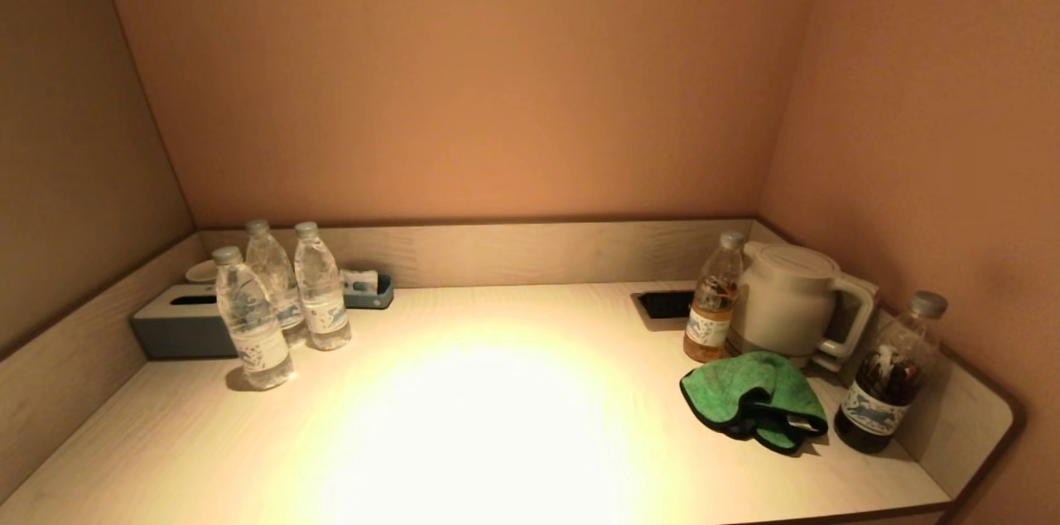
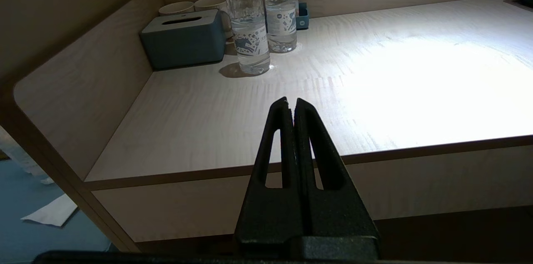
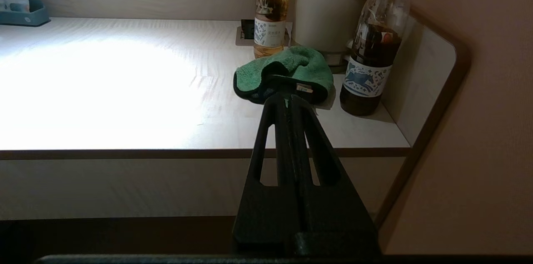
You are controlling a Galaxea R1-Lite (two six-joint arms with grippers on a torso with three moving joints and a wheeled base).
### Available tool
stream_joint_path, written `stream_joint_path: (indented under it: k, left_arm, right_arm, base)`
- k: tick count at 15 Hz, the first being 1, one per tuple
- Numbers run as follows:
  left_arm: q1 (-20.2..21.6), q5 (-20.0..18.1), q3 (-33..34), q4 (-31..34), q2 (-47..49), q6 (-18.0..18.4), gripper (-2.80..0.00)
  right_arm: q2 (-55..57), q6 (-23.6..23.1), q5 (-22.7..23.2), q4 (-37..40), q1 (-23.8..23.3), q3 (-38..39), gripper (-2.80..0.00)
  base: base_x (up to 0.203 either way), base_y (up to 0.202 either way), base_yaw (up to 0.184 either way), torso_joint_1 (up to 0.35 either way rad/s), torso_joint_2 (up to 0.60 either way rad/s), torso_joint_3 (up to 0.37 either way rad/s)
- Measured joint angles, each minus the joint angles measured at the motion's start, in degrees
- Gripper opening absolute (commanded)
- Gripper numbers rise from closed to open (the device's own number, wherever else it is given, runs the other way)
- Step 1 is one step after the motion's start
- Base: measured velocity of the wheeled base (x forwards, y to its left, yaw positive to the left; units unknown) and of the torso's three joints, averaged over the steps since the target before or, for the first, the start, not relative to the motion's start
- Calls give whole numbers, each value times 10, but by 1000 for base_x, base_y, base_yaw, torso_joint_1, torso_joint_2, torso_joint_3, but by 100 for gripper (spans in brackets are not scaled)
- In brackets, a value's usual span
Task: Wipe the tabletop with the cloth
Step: Pick up the tablecloth
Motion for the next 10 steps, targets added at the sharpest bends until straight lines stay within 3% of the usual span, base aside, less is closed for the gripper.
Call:
stream_joint_path:
  k: [5, 10]
  left_arm:
    - [0, 0, 0, 0, 0, 0, -280]
    - [0, 0, 0, 0, 0, 0, -280]
  right_arm:
    - [1, -15, 1, 27, 0, -32, -280]
    - [60, -18, 26, 82, 0, -159, -280]
  base:
    - [0, 0, 0, 0, 0, 0]
    - [0, 0, 0, 0, 0, 0]
